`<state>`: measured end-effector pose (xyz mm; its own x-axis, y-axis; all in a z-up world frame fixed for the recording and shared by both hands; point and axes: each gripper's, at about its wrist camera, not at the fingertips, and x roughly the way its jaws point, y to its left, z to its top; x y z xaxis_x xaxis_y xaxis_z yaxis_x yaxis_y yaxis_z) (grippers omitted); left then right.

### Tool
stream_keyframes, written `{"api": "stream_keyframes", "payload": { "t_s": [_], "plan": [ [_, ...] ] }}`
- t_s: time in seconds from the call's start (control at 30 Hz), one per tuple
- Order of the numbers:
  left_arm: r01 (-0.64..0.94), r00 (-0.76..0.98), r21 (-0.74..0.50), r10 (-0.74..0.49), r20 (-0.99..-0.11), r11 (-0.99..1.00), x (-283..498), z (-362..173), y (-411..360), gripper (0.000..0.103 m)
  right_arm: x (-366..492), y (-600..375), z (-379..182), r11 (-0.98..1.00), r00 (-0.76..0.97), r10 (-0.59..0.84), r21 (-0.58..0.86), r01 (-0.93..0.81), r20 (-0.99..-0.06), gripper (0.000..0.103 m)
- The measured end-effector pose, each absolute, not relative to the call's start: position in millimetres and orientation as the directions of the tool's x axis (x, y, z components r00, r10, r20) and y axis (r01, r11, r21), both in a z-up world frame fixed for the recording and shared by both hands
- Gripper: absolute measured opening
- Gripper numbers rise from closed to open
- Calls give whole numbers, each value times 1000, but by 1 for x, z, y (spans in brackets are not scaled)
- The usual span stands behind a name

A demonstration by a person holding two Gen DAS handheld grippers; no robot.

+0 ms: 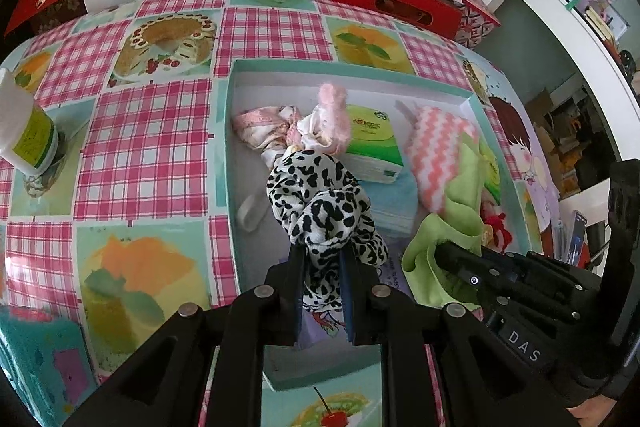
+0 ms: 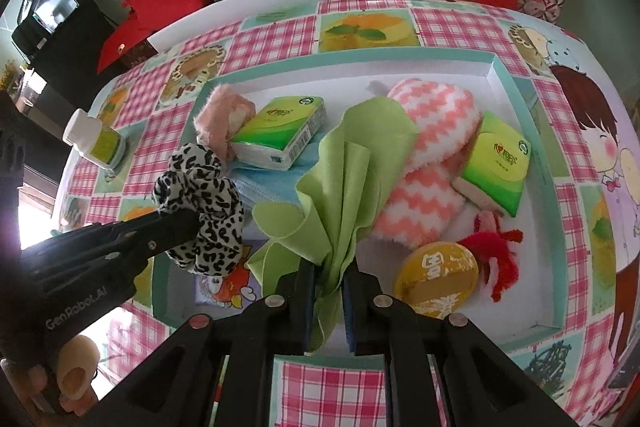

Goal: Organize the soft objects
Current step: 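Open both grippers to drop the scrunchie and green cloth into the tray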

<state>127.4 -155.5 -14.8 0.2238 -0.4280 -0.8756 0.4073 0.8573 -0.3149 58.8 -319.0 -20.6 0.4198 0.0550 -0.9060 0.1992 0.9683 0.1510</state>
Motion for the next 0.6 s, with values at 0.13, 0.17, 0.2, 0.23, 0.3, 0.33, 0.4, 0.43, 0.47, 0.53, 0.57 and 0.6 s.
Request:
{"api": "stream_keyframes", "payload": {
  "t_s": [0.13, 0.17, 0.2, 0.23, 0.3, 0.33, 0.4, 0.43, 0.47, 0.53, 0.57, 0.6],
  "plan": [
    [399, 212, -327, -433, -876, 857, 128, -14, -154, 27, 61, -317, -20, 970, 420, 44, 139, 199, -906, 16],
    [399, 210, -327, -432, -877, 857, 128, -12, -154, 32, 61, -317, -19, 971, 421, 41, 137, 199, -906, 16],
    [399, 210, -328, -433, -876, 856, 127, -11, -153, 33, 61, -316, -18, 971, 422, 39, 134, 198, -906, 16],
    [400, 213, -329, -435, -875, 856, 126, -8, -152, 36, 61, -316, -17, 971, 424, 36, 133, 200, -905, 16],
    [401, 218, -325, -434, -874, 857, 124, -4, -151, 42, 61, -317, -16, 970, 426, 32, 131, 205, -904, 16],
    [400, 222, -321, -431, -875, 858, 124, -1, -150, 45, 61, -317, -15, 970, 427, 29, 129, 208, -904, 16],
    [399, 232, -311, -423, -876, 863, 123, 5, -148, 46, 59, -318, -13, 969, 428, 25, 127, 213, -904, 16],
    [400, 239, -305, -419, -876, 865, 122, 8, -147, 47, 58, -318, -12, 969, 428, 23, 126, 214, -903, 16],
    [400, 245, -299, -415, -876, 866, 122, 11, -146, 48, 58, -318, -11, 969, 428, 21, 124, 214, -903, 16],
    [404, 255, -291, -413, -874, 867, 121, 16, -144, 49, 58, -318, -10, 969, 429, 14, 118, 217, -903, 16],
    [404, 260, -289, -411, -874, 868, 121, 18, -144, 51, 57, -318, -9, 969, 429, 11, 116, 218, -903, 17],
    [403, 265, -286, -410, -873, 869, 121, 20, -143, 52, 57, -318, -8, 968, 430, 9, 116, 221, -903, 19]
  ]
}}
